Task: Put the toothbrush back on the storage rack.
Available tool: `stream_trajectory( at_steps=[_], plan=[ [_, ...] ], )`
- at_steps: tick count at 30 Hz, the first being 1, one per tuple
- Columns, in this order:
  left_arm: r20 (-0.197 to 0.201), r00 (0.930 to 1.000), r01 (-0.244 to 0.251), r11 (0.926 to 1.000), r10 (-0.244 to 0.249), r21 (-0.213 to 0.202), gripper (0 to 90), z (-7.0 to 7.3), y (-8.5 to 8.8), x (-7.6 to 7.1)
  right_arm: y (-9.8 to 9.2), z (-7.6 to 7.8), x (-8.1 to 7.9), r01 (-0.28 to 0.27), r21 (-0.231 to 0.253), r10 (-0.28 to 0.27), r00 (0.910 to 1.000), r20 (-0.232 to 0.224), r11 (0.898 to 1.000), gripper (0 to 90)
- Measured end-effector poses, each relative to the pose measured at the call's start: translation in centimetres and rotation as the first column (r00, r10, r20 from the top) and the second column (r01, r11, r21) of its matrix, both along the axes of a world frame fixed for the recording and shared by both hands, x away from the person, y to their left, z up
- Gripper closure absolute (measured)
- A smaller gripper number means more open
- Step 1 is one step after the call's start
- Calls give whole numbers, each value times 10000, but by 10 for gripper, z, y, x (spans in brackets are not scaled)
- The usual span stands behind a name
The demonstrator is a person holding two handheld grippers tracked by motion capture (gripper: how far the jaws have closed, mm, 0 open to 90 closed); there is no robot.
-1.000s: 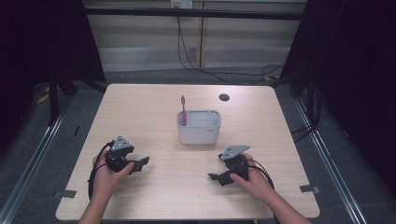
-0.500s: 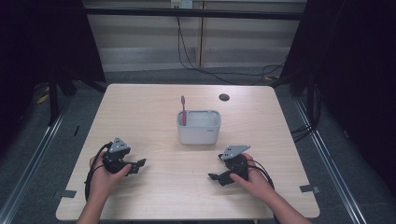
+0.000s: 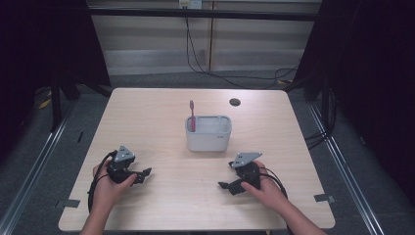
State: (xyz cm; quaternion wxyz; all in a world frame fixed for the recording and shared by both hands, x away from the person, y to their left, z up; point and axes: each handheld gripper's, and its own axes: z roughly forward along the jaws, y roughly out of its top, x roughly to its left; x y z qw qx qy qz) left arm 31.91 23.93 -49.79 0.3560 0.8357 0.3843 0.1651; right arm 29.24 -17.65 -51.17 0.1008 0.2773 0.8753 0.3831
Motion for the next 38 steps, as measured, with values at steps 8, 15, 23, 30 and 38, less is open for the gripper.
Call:
stream_trajectory(
  at_steps=[8, 15, 23, 30, 38],
  plan=[
    [55, 10000, 62, 9998, -63, 201, 204, -3, 1, 0, 0, 0, 0, 0, -1, 0, 10000, 0, 10000, 136],
    [22, 10000, -12, 9997, 11, 246, 201, -7, 6, 1, 0, 0, 0, -1, 0, 1, 10000, -2, 10000, 136],
    [-37, 9998, -181, 9997, 180, -138, 160, -11, 9, 2, 0, 0, 0, 2, 0, -2, 10000, 1, 10000, 136],
    [-60, 9996, -283, 9996, 282, -70, 139, -11, 8, 2, 0, 0, 0, 0, -1, 0, 10000, 1, 10000, 136],
    [-85, 9991, -415, 9991, 415, -53, 131, -11, 7, 2, 0, 0, 0, 0, -2, 0, 10000, 3, 10000, 136]
  ],
)
